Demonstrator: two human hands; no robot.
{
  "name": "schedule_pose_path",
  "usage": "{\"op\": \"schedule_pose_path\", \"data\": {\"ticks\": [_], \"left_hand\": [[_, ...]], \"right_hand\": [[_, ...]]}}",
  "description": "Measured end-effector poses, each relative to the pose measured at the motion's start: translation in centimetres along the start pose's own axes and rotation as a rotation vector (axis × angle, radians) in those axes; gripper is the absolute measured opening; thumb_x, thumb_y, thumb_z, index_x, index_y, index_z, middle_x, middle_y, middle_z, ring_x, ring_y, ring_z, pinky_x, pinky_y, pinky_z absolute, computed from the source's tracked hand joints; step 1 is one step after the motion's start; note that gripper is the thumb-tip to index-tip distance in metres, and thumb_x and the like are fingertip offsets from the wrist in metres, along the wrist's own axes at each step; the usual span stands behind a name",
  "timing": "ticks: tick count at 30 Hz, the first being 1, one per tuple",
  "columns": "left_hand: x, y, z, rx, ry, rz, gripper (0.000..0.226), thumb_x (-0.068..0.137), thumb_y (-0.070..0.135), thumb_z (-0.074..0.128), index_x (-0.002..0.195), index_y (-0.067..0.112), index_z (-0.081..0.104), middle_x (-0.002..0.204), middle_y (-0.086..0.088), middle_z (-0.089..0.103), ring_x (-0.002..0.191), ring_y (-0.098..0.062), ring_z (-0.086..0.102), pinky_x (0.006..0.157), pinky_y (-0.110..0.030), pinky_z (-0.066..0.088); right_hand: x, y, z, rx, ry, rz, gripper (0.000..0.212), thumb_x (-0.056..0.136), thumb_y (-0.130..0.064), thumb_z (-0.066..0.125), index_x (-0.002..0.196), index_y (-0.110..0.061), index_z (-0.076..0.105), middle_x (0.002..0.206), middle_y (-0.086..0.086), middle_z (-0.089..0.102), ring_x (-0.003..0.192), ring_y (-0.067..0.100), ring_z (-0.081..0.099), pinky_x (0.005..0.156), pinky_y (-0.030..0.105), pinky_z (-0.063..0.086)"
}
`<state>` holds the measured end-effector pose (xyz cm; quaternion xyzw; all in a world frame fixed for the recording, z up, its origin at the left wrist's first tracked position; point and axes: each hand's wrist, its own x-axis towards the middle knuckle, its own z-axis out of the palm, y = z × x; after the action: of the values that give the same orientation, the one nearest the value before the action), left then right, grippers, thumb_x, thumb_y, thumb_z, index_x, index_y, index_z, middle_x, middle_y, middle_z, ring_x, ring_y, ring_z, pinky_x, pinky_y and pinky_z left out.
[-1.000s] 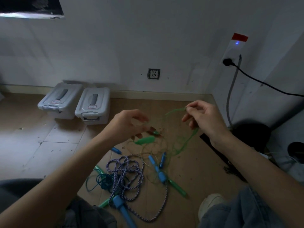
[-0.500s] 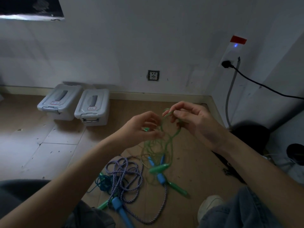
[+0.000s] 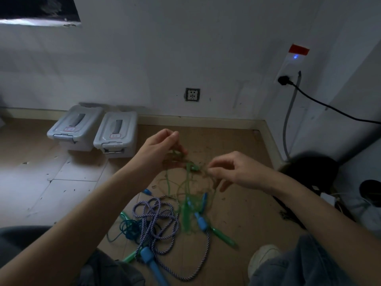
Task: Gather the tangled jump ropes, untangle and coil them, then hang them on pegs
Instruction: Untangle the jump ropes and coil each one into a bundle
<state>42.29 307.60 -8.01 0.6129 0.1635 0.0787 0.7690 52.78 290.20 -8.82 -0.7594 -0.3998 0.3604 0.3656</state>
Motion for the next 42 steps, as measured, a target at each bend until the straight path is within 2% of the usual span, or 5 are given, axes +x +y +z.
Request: {"op": "schedule_pose_path", "data": {"ticks": [8,15,24,32,42], "left_hand": [[-0.6,0.6,1.2,0.07,-0.116,0.068,0.017,0.093,0.023,0.041,0.092,0.007,0.046,0.074,-0.002,0.064,0.048,-0.015,0.059,0.043,-0.02,0.046],[1.3,-2.0,-0.7,0.376,0.136,-0.208,0.014,0.095,0.016,0.043,0.087,0.005,0.048,0.081,-0.012,0.065,0.059,-0.018,0.066,0.05,-0.025,0.056],[2.1,-3.6,-2.8,1.178,0.085,0.023,0.072,0.081,0.03,0.065,0.139,0.028,0.024,0.142,-0.005,0.032,0.128,-0.027,0.032,0.107,-0.043,0.03],[-0.1,-5.7,2.2,0.48,-0.737,-0.22,0.025,0.094,0.028,0.046,0.113,0.024,0.061,0.12,0.012,0.061,0.111,0.0,0.055,0.094,-0.015,0.042],[-0.6,1.6,2.2,-0.386,-0.319,-0.171,0.026,0.092,0.031,0.037,0.079,0.013,0.051,0.06,0.004,0.046,0.045,-0.005,0.037,0.053,-0.019,0.045]], "right_hand": [[0.1,-0.1,1.6,0.185,-0.194,0.004,0.019,0.089,-0.026,0.057,0.105,-0.016,0.063,0.093,0.003,0.071,0.05,0.013,0.06,0.044,0.019,0.046],[0.2,-0.4,-1.4,0.099,0.631,-0.204,0.018,0.09,-0.015,0.057,0.075,-0.022,0.063,0.075,-0.001,0.068,0.045,0.002,0.048,0.039,0.013,0.036],[-1.5,-3.8,-1.5,0.376,0.45,-0.471,0.018,0.093,-0.009,0.047,0.091,-0.017,0.063,0.102,-0.002,0.07,0.073,0.011,0.056,0.049,0.022,0.048],[-1.1,-4.3,-1.1,0.493,0.472,-0.445,0.019,0.093,-0.001,0.046,0.093,-0.012,0.061,0.115,0.004,0.063,0.081,0.012,0.062,0.056,0.023,0.053],[-0.1,0.6,1.5,0.026,-0.222,0.176,0.086,0.083,-0.01,0.066,0.147,-0.033,0.013,0.145,-0.005,0.039,0.097,0.017,0.065,0.082,0.031,0.056]]}}
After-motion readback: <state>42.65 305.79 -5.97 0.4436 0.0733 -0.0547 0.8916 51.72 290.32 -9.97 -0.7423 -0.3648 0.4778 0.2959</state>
